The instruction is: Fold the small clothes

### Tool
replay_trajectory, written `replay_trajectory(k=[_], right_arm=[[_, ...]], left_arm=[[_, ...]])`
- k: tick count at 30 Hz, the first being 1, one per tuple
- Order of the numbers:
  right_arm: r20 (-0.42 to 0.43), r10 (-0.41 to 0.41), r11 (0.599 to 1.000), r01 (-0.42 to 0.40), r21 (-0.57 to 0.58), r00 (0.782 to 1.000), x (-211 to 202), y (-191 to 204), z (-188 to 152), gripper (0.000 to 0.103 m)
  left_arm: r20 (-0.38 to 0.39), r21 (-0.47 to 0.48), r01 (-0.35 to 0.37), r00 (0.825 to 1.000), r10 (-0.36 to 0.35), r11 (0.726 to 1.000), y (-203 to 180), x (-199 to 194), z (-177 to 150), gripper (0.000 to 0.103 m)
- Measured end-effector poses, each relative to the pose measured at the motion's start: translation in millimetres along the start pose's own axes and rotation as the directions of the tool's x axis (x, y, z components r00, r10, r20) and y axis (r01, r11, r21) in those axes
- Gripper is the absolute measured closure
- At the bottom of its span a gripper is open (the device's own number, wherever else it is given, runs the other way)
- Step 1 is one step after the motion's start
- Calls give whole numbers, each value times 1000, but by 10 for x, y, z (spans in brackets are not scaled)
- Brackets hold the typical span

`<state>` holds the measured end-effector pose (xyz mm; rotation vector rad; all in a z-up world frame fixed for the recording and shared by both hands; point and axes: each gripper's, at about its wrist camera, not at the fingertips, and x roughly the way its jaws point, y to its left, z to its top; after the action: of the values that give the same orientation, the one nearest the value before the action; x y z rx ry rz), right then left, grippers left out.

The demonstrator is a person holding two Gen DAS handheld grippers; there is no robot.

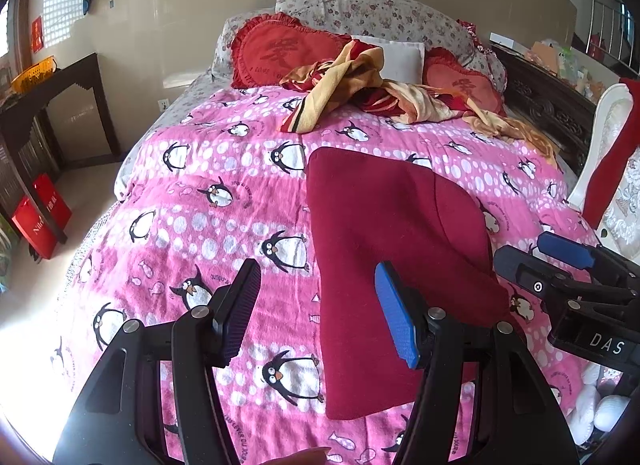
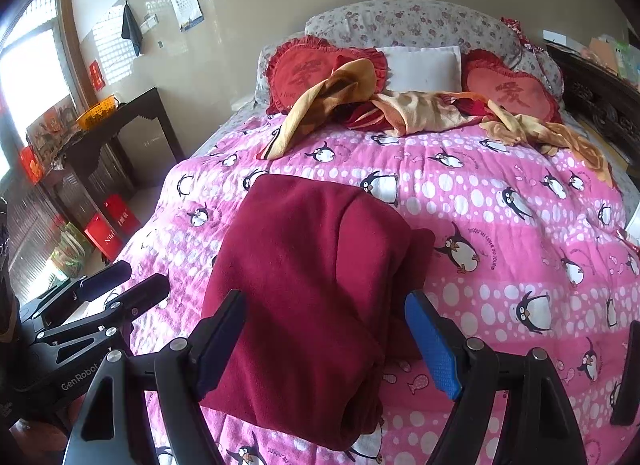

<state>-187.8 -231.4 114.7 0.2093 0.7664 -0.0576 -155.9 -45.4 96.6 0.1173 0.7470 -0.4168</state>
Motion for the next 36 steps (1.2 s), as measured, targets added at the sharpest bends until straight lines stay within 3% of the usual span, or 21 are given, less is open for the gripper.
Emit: replay_trajectory(k=[36], right_arm=[[-59, 5, 1000, -4, 16, 998, 239, 8, -32, 24]], left_arm=[[-30, -15, 3, 1000, -3, 1000, 70, 207, -26, 43]])
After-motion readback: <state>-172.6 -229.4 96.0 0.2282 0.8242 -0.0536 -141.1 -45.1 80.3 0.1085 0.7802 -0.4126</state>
